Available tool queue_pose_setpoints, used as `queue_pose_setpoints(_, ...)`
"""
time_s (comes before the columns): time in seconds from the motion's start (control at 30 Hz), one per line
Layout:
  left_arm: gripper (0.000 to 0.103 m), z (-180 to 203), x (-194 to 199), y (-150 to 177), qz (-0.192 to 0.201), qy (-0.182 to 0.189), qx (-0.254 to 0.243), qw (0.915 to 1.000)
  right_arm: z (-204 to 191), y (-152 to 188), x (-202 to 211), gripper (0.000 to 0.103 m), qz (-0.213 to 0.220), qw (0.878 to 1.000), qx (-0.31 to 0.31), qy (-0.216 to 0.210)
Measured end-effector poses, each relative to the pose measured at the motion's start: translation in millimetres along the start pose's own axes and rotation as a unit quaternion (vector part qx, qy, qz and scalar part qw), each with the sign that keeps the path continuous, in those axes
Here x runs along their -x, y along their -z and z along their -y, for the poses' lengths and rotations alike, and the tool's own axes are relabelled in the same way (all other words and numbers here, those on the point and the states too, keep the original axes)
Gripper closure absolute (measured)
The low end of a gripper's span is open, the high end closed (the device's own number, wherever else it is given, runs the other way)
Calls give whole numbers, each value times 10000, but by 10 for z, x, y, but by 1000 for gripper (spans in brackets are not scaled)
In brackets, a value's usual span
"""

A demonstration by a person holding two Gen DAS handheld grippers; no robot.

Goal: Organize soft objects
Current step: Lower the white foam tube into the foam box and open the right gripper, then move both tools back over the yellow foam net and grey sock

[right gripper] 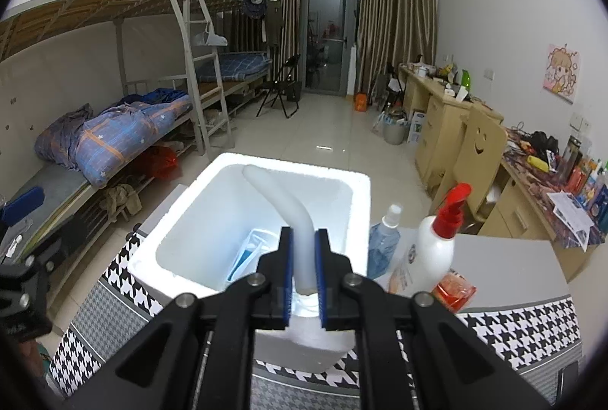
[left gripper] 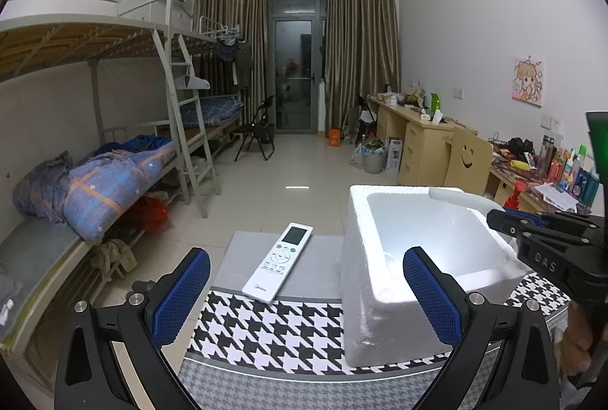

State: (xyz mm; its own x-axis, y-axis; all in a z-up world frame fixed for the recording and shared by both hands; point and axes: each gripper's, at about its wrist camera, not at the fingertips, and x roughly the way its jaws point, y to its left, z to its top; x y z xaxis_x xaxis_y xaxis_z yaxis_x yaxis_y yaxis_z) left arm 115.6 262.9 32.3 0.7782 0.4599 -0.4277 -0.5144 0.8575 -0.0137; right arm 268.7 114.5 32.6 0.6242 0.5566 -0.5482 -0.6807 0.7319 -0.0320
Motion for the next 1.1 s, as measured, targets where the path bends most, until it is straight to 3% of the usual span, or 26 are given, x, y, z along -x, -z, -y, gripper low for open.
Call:
queue_pose_setpoints(0.43, 1, -82, 82, 43, 7, 34, 66, 10000, 8, 17, -297, 91, -309, 9993, -190, 40)
queue_pose_setpoints(0.53, 1, -81, 79, 62, -34, 8, 59, 10000, 10, 29, -340, 80, -380, 9990, -221, 16)
queue_pose_setpoints(0.6, 1, -80, 90, 71, -48, 3, 63, 10000, 14, 30, -359, 67, -435, 9988, -238, 26)
queue_pose_setpoints(0.67, 1, -94, 97, 83, -40, -10, 74, 10000, 18, 22, -358, 40, -444, 9986, -273, -34)
queue_pose_setpoints(0.73, 1, -90, 107, 77, -39, -11, 79, 10000, -7, 15, -316, 34, -377, 9989, -248, -90)
queue_pose_setpoints(0.8, 1, -88, 109, 77, -35, -13, 81, 10000, -36, 8, -253, 33, -258, 9995, -161, 29)
queue_pose_setpoints(1.1, 1, -38, 243, 90, 13, 46, 47, 10000, -1, -30, 100, 33, 58, 9998, -139, -147)
